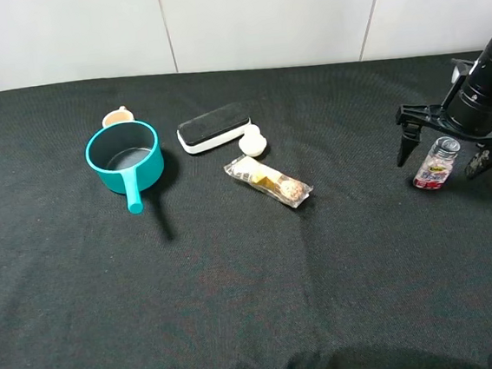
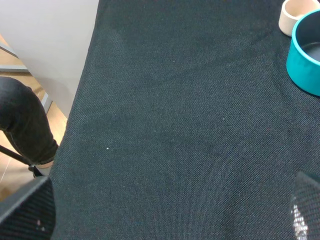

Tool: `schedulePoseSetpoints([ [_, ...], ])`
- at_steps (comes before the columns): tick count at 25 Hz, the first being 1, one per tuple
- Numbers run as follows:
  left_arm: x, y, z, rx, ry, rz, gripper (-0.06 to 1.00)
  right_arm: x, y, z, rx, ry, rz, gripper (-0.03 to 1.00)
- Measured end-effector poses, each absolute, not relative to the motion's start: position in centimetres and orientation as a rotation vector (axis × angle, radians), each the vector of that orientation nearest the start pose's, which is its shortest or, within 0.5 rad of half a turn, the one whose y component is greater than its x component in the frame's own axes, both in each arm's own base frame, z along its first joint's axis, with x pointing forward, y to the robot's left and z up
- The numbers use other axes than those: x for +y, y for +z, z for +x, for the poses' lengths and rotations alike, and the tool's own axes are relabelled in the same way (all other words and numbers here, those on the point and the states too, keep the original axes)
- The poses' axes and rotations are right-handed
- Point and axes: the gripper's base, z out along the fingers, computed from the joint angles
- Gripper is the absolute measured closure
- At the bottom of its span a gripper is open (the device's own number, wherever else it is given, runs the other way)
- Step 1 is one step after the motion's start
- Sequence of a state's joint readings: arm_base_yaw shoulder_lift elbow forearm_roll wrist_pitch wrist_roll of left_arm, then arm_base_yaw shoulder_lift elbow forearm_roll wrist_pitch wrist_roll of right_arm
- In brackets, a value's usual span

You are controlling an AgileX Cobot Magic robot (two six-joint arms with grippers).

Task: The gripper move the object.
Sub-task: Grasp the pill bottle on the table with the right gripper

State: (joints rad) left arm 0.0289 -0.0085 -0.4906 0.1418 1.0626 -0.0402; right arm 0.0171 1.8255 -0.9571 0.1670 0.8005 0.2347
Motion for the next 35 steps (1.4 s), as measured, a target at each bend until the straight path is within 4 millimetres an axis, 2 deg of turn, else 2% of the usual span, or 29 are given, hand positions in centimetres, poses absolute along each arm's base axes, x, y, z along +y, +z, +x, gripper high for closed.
schedulePoseSetpoints([
  [6,1.1,27.5,-0.6,2.041,0.163,-0.077,-0.05,1.6,12.6,30.1,3.149,0.178,0.528,0.27],
  [35,1.1,27.5,-0.6,2.041,0.163,-0.077,-0.05,1.5,11.9,30.3,3.156,0.162,0.499,0.27],
])
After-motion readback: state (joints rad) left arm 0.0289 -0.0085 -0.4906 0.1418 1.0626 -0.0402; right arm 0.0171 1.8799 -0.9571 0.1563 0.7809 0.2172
